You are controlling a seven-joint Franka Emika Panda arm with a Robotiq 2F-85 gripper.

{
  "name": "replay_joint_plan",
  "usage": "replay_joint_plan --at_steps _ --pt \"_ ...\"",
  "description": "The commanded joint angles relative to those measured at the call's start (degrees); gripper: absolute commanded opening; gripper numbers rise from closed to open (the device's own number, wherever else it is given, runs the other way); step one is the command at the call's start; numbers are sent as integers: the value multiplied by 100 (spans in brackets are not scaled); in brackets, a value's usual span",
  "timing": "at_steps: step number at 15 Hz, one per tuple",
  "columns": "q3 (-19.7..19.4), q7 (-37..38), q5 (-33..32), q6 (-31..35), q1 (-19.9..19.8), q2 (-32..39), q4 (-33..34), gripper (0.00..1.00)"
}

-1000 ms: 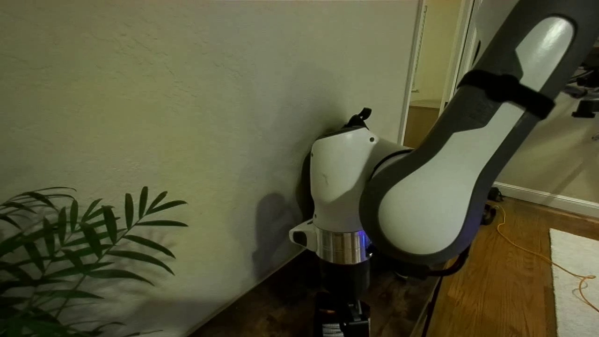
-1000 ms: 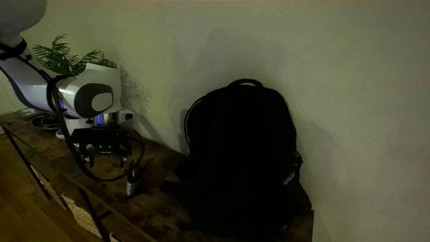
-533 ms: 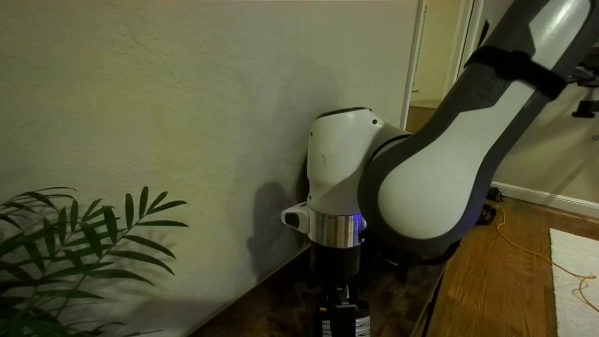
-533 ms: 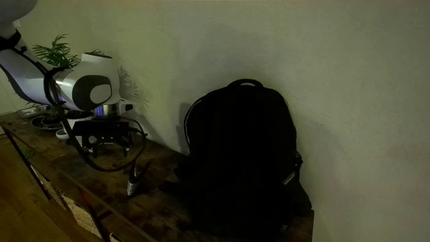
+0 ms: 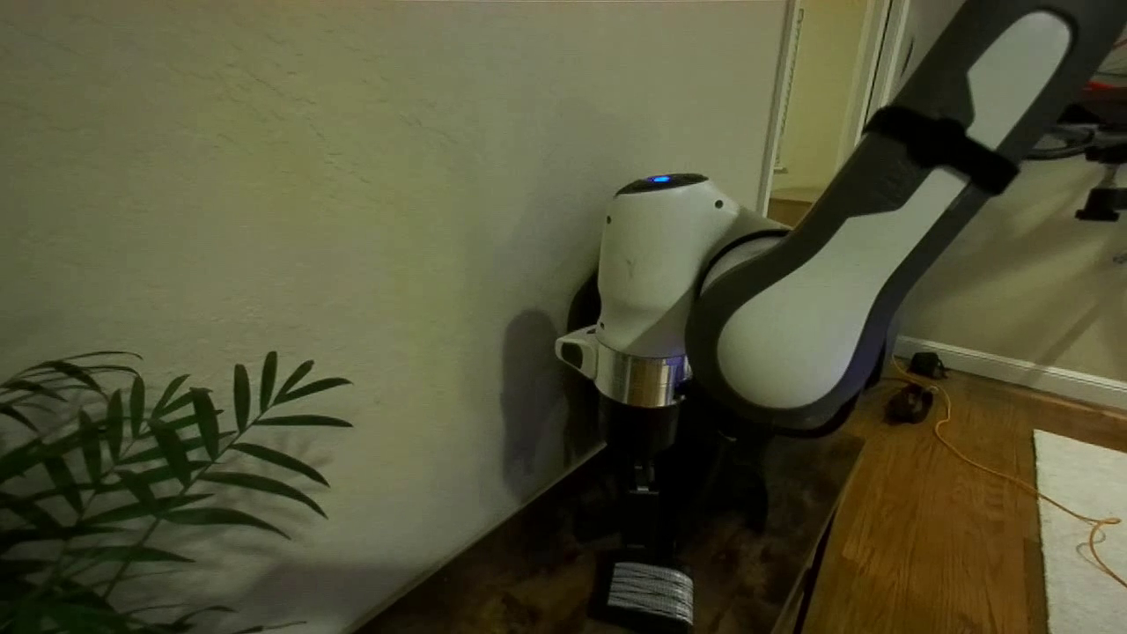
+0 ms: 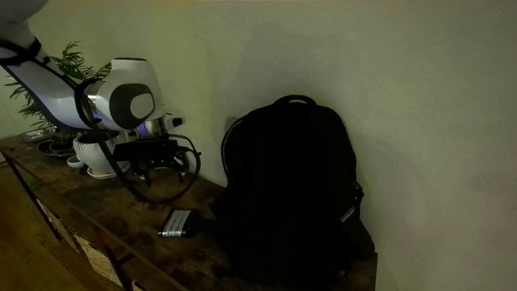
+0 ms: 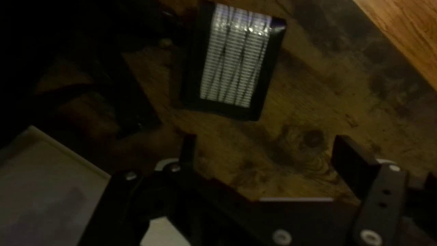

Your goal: Pick up the wallet and put it in the bag

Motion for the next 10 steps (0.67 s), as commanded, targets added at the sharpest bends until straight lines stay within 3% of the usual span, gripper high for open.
replay_joint_plan --at_steps 1,10 --pt "-414 574 -270 61 207 -56 -91 100" --pt "-197 706 291 -192 -196 378 171 100"
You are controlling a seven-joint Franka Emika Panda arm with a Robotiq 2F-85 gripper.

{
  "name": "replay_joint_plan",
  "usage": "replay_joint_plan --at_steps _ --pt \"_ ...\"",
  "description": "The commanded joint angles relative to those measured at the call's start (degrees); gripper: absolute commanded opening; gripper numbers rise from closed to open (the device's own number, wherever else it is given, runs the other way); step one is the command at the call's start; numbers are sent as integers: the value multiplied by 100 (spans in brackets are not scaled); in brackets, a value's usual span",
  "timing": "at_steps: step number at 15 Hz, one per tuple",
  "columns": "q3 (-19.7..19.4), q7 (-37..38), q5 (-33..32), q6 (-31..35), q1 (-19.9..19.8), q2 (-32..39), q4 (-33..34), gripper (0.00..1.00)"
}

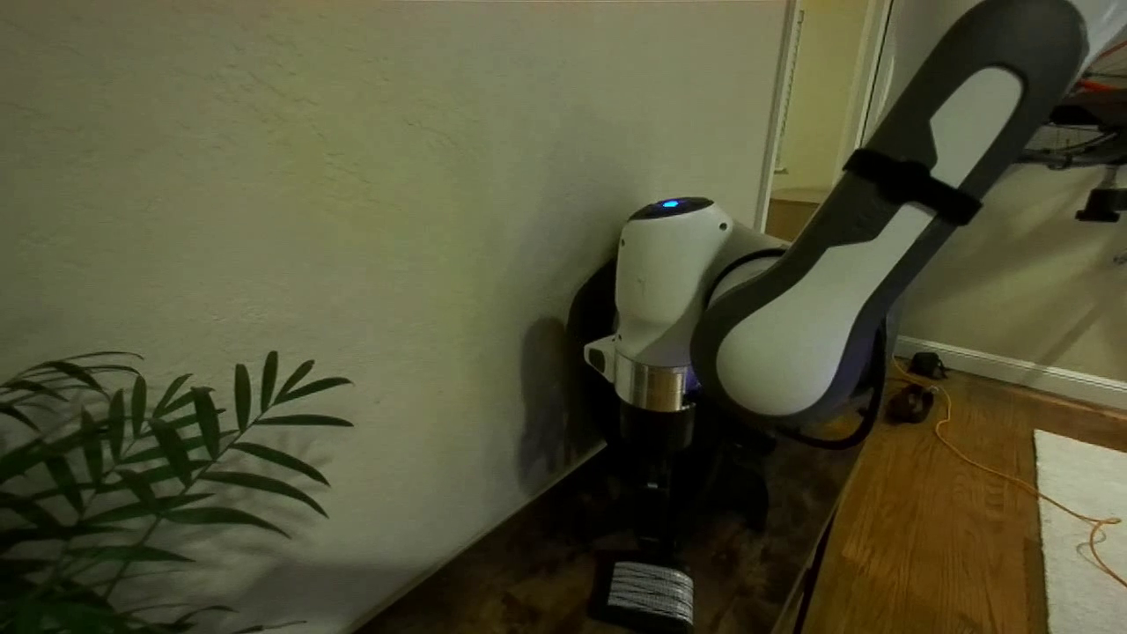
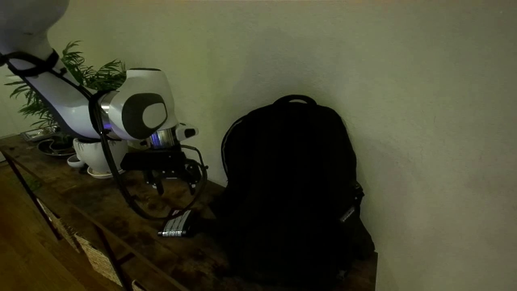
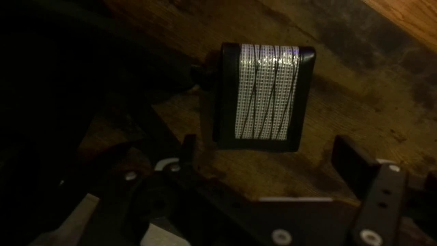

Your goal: Pick up the wallet and put it in the bag

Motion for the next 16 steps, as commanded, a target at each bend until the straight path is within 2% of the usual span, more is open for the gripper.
replay_joint_plan --at_steps 1,9,16 --pt "129 75 278 -204 -226 282 220 100" --pt "340 -67 773 -785 -629 1166 1190 100" --pt "516 -110 1023 -1210 -732 1793 2023 100"
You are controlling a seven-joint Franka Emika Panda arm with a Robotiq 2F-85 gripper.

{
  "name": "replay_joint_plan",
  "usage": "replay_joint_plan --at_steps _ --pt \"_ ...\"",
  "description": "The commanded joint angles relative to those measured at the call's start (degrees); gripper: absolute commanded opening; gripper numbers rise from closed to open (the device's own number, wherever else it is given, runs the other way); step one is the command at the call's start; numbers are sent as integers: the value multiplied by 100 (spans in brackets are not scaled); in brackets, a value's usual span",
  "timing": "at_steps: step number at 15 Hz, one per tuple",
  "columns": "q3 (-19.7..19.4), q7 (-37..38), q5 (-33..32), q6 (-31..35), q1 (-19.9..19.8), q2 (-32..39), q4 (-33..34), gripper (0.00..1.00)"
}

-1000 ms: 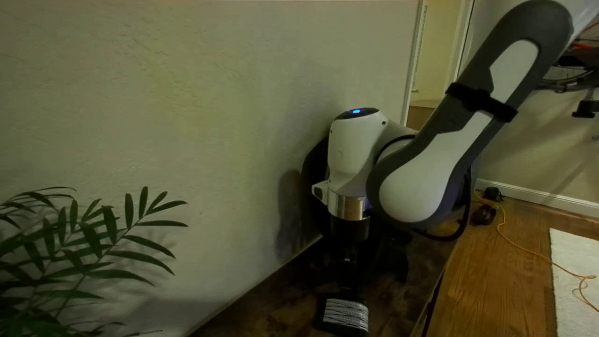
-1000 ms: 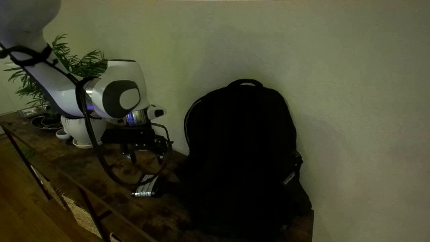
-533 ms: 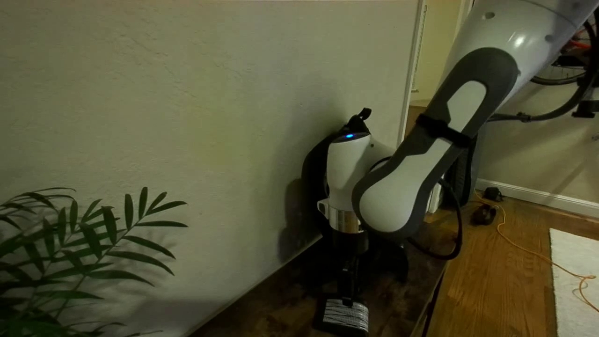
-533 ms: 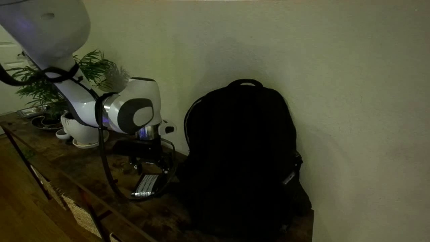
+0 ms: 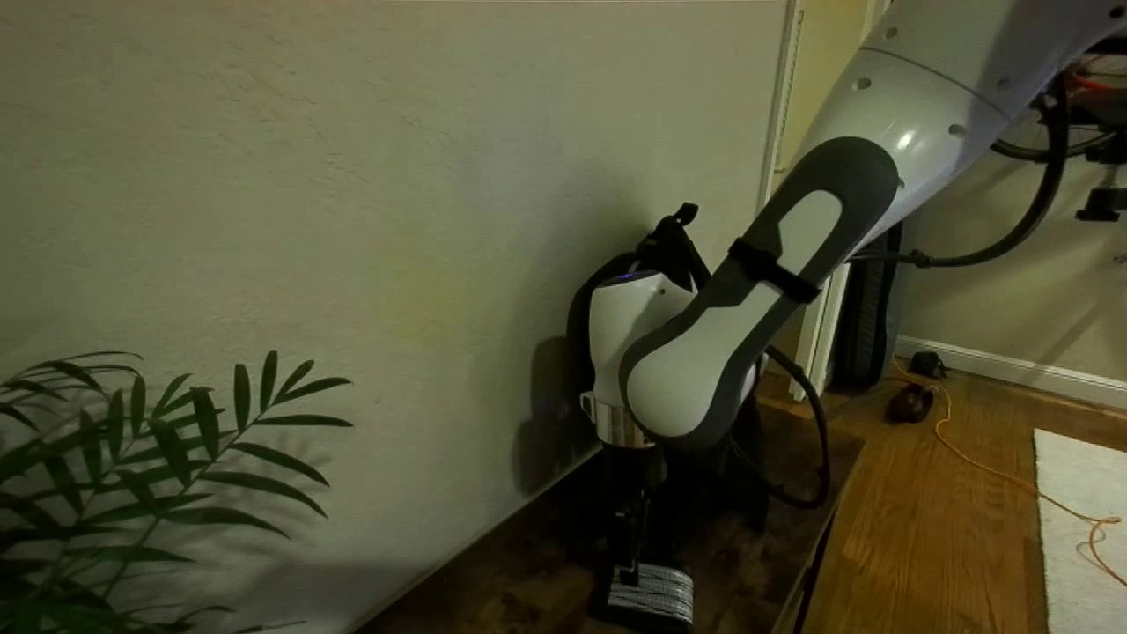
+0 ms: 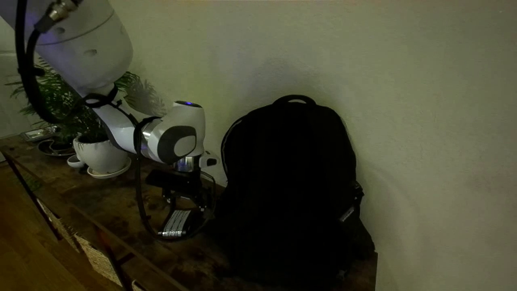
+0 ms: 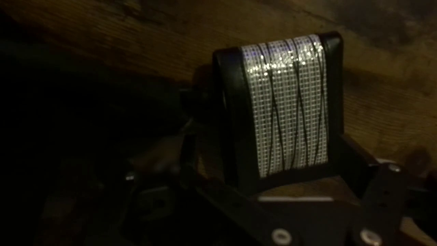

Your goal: Pick up the wallet and put it in the bag

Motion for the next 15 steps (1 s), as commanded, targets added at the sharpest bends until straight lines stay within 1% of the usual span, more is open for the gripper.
replay_joint_plan --at_steps 1,6,7,8,11,15 --pt "156 -89 171 -312 -143 301 423 100" --pt "219 -92 312 -425 -193 516 642 100" --pt "233 -98 336 -440 -209 516 652 75" --pt "243 -104 353 -427 -222 505 646 74" --pt "258 -92 410 -383 -257 419 583 53" --pt "248 -73 443 -363 -290 324 542 27"
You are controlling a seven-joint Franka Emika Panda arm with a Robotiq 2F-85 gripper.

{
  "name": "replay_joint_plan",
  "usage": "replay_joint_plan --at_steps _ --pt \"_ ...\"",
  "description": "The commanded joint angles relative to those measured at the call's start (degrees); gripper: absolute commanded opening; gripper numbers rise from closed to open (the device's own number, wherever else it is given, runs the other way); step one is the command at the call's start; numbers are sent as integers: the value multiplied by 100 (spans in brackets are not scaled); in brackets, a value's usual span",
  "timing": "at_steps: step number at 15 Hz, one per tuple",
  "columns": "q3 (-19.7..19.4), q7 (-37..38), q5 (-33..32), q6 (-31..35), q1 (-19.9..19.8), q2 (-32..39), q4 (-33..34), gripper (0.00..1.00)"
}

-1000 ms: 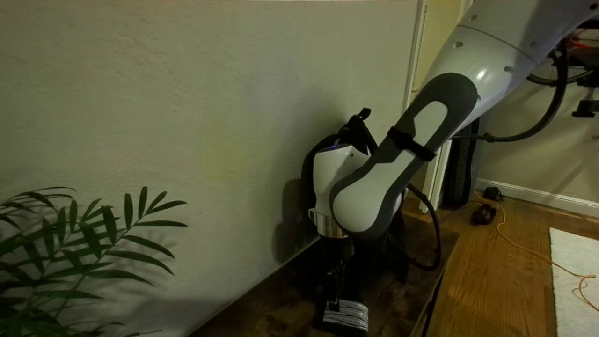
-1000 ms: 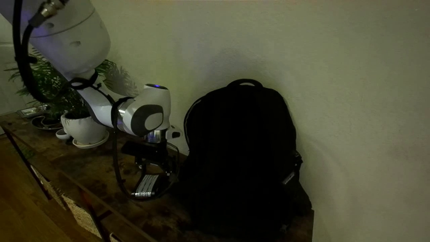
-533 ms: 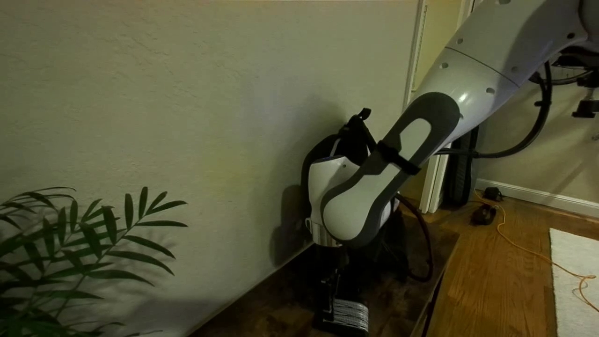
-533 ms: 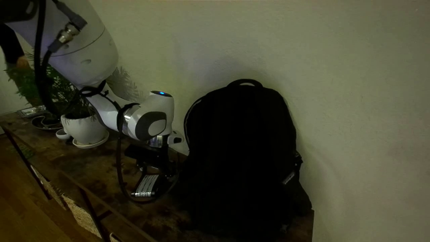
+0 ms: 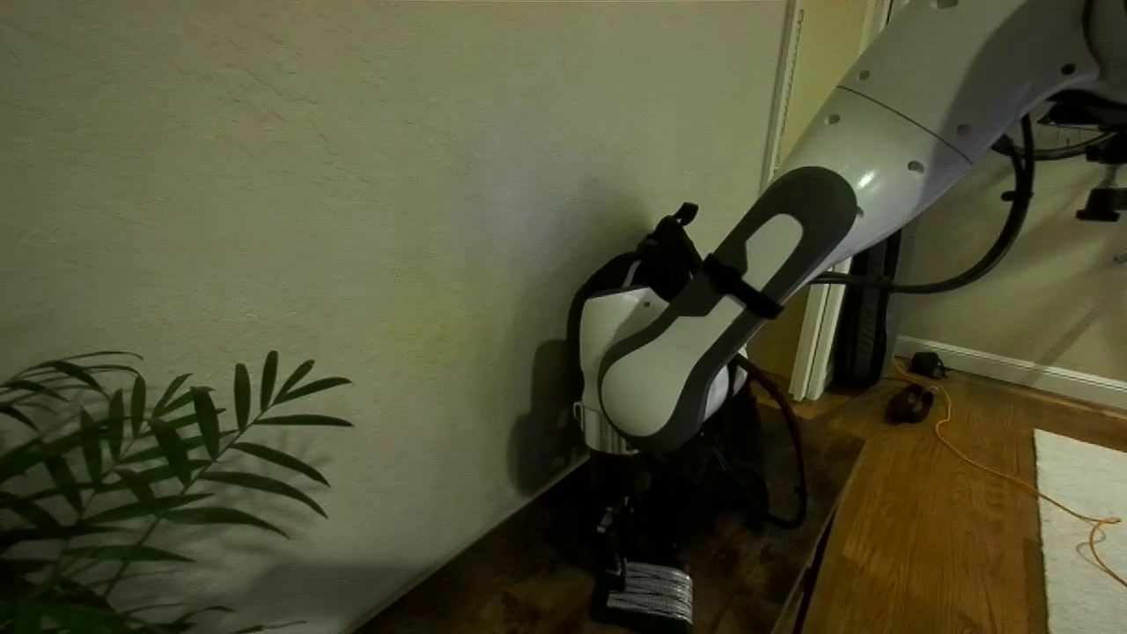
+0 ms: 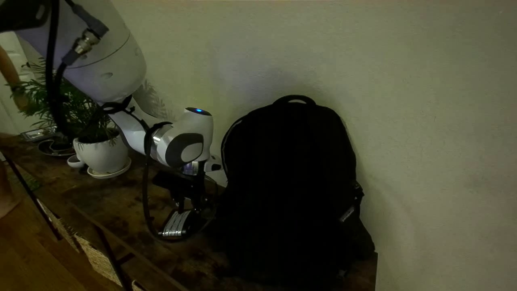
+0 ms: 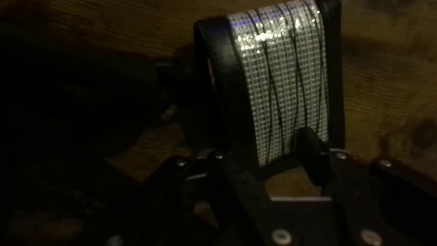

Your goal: Pick up the wallet and put it in the bag

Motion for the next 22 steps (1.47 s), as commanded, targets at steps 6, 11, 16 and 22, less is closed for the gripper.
replay_joint_plan --at_steps 6,11,16,22 --pt "16 -19 39 -103 -103 -300 -161 1" --pt "-201 140 -200 7 155 -658 -337 3" --pt "-533 404 -677 227 636 -1054 -576 3" --pt "-1339 1736 -1805 1031 1951 -1312 -1253 2"
